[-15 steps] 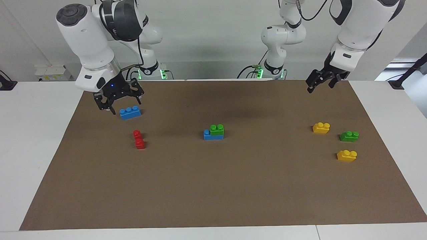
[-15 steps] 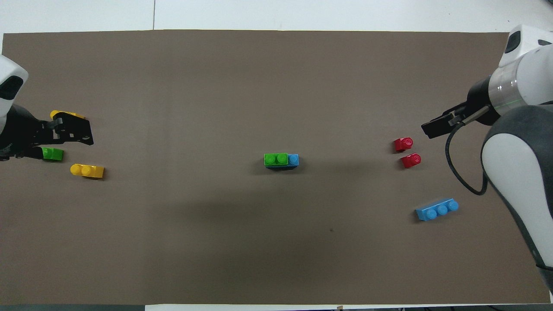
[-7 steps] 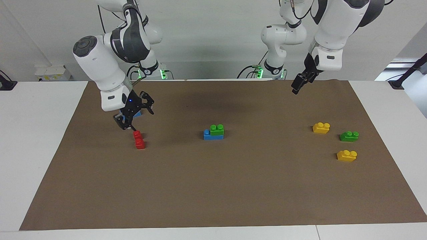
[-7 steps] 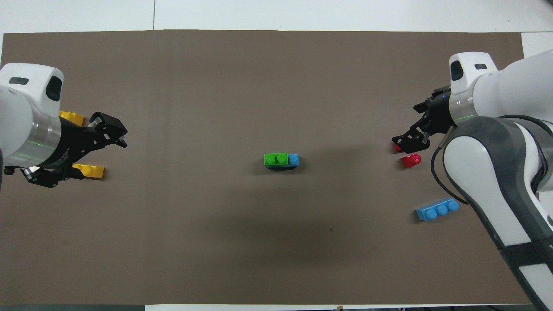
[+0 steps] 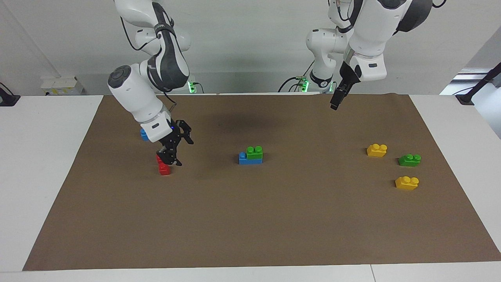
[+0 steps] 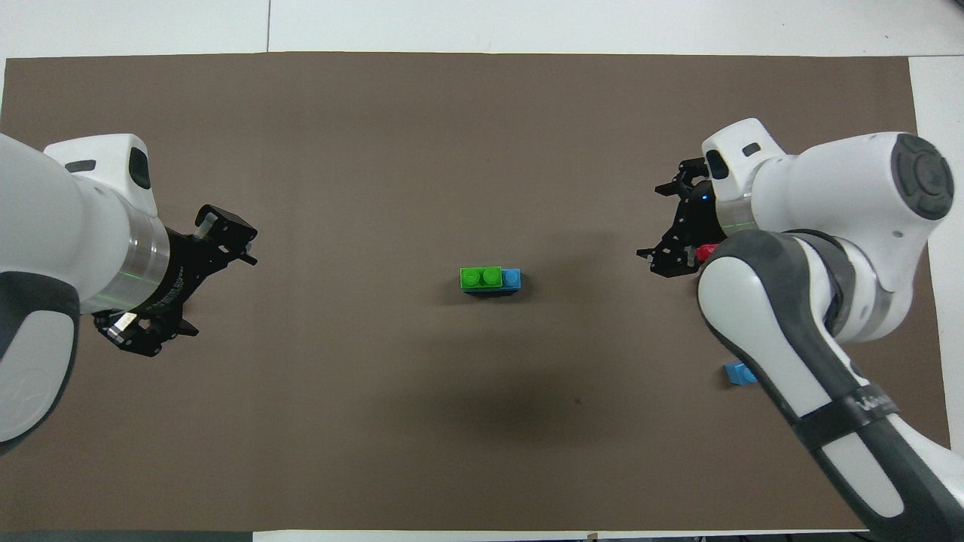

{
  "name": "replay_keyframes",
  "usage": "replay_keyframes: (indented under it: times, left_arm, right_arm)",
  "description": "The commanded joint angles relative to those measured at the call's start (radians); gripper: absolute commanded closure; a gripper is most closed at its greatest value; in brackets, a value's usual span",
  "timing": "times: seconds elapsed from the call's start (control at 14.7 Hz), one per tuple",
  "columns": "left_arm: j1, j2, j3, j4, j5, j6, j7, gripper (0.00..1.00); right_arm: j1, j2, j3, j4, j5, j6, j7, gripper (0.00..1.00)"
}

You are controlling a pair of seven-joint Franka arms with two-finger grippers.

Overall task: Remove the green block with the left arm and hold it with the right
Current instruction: 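Move the left gripper and the right gripper toward the joined brick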

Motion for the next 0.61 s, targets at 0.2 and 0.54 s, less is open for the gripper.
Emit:
replay_keyframes:
  times: [0.2,0.54]
  left_arm:
    - [-0.079,-0.075,0.012,-0.129,-0.036,0.106,-0.264,0.00]
    - [-0.180,-0.105,0.012,-0.241,-0.040,0.275,-0.562,0.00]
  right_arm:
    - [-0.003,0.018,0.111,-0.081,0.101,0.150,-0.061,0.00]
    - [0.015,0.033,0.165,-0.187,0.101,0.327,-0.124,0.00]
